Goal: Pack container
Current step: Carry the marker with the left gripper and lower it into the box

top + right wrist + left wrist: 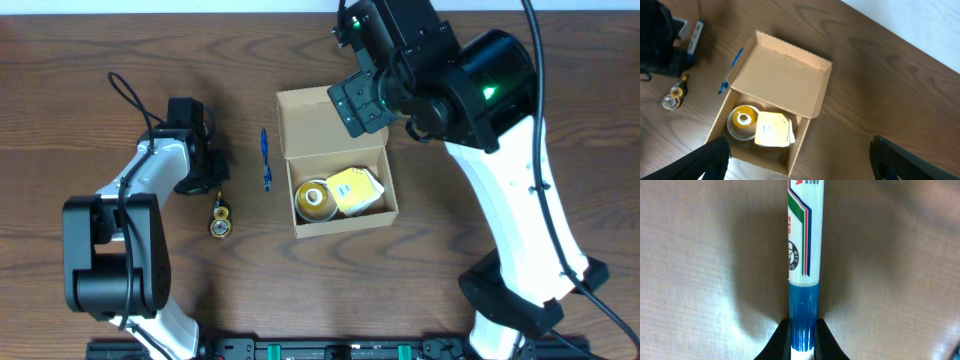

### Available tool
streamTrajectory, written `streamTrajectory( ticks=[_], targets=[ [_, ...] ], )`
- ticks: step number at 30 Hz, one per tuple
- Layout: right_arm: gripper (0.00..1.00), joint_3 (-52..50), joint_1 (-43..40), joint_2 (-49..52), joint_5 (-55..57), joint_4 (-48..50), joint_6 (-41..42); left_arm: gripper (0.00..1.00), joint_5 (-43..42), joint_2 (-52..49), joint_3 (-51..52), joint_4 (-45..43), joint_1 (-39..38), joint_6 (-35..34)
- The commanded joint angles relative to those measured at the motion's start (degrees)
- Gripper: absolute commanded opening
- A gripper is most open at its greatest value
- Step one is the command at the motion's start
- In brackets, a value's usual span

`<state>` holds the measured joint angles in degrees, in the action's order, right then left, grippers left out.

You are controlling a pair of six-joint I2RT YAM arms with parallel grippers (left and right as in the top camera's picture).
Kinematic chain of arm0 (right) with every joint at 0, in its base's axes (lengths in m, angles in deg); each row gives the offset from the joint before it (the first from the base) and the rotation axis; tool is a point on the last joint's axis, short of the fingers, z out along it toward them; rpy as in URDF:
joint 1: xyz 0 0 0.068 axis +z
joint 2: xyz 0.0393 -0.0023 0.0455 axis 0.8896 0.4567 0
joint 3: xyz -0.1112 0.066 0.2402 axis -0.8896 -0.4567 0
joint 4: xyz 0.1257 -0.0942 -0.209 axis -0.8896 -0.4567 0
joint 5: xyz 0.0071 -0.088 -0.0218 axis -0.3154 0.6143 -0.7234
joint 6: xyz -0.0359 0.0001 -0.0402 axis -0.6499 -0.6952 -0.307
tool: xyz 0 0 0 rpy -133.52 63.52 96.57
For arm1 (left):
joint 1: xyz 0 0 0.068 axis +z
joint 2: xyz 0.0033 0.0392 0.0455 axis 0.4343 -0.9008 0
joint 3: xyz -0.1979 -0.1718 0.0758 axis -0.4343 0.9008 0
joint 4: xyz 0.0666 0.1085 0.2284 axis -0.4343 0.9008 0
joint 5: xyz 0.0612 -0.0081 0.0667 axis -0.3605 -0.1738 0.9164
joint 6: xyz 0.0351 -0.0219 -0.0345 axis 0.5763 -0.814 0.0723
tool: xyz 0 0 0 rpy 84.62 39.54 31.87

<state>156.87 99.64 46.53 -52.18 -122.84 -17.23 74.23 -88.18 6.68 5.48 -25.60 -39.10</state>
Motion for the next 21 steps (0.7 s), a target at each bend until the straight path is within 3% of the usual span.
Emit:
streamTrajectory(
  ticks=[1, 11, 21],
  targets=[
    [0.88, 0.9, -0.5, -1.1, 1.3, 0.4, 0.7, 0.1, 0.0, 3.8, -3.0, 3.3, -0.8, 0.2],
    [0.88, 0.5, -3.1, -1.0, 1.2, 1.9, 0.8, 0.11, 3.3, 17.0, -15.0, 15.4, -6.7, 1.8],
    [0.88, 0.3, -5.6, -0.3, 1.2, 2.7, 0.7, 0.11, 6.3, 19.9, -17.6, 19.3, -28.6, 1.7]
  ],
)
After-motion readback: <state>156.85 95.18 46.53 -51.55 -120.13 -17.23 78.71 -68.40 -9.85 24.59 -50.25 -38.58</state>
